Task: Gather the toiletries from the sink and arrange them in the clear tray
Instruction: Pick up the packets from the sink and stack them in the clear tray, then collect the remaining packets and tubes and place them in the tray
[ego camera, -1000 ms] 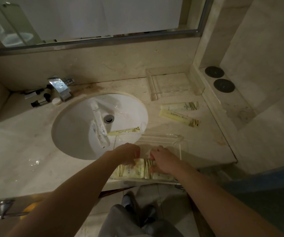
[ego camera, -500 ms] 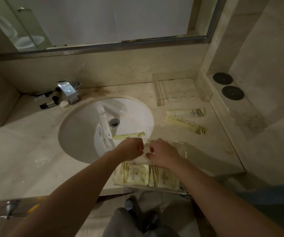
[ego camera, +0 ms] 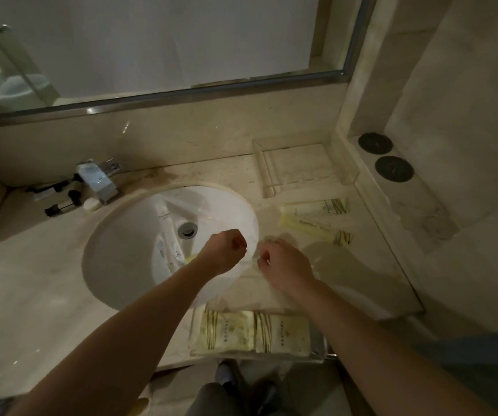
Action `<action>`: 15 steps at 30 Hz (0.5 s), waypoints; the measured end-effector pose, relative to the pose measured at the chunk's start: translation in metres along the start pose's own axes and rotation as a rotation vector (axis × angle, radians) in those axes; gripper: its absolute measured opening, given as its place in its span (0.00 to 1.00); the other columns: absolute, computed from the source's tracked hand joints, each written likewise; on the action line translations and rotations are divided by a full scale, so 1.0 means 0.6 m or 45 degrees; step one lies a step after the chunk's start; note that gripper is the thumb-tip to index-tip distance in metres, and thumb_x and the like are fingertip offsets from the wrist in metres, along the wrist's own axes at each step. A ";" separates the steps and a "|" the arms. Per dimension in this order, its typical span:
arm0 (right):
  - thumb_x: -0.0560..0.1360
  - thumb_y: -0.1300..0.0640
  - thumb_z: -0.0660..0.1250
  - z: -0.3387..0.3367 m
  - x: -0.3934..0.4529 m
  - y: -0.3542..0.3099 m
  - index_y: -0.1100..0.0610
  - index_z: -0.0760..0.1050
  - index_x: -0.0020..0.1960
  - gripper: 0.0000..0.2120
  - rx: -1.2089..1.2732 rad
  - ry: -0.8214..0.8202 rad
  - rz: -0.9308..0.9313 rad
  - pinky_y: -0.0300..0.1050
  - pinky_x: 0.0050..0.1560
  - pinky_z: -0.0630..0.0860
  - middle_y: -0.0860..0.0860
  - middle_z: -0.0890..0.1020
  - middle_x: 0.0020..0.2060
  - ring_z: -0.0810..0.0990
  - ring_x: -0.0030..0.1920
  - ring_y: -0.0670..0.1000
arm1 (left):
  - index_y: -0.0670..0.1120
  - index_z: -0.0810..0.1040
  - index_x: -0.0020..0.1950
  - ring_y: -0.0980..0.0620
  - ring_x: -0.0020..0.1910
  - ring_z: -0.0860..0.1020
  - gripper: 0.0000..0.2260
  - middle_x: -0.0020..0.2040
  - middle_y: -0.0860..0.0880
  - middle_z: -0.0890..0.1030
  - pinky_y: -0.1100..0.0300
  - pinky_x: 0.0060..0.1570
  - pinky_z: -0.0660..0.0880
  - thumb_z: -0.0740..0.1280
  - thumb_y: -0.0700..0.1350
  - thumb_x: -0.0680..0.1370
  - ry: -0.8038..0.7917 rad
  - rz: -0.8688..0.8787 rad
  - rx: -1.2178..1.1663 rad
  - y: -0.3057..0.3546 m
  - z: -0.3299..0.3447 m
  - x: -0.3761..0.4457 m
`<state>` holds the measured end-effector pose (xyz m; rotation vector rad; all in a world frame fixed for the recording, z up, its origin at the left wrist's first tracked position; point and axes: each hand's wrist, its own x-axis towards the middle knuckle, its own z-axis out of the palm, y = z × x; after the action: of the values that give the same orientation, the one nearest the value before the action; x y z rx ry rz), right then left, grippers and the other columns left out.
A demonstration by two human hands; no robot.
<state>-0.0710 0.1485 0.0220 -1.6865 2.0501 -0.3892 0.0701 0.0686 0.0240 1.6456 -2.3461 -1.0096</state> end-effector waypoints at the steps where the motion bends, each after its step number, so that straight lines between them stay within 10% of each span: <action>1: 0.76 0.53 0.61 -0.004 0.000 0.010 0.53 0.74 0.47 0.05 0.014 0.026 0.034 0.44 0.42 0.71 0.47 0.73 0.43 0.75 0.44 0.50 | 0.46 0.80 0.50 0.52 0.44 0.76 0.06 0.46 0.48 0.81 0.62 0.43 0.71 0.65 0.42 0.76 -0.012 0.028 -0.003 0.011 0.004 0.009; 8: 0.76 0.53 0.61 -0.026 0.016 0.090 0.53 0.74 0.56 0.10 0.005 0.060 0.264 0.50 0.52 0.75 0.51 0.72 0.57 0.71 0.59 0.53 | 0.46 0.79 0.55 0.50 0.45 0.76 0.09 0.54 0.46 0.77 0.63 0.50 0.70 0.68 0.43 0.75 -0.060 0.186 0.031 0.083 0.047 0.079; 15: 0.75 0.52 0.62 -0.007 0.050 0.159 0.53 0.70 0.67 0.21 -0.203 -0.010 0.384 0.56 0.71 0.62 0.53 0.59 0.76 0.59 0.73 0.59 | 0.46 0.66 0.72 0.43 0.71 0.64 0.26 0.72 0.44 0.65 0.51 0.71 0.64 0.67 0.43 0.75 -0.185 0.263 0.288 0.136 0.096 0.158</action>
<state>-0.1586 0.1390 -0.0259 -1.4267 2.3359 -0.1220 -0.0592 0.0284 -0.0005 1.3969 -2.7474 -0.8795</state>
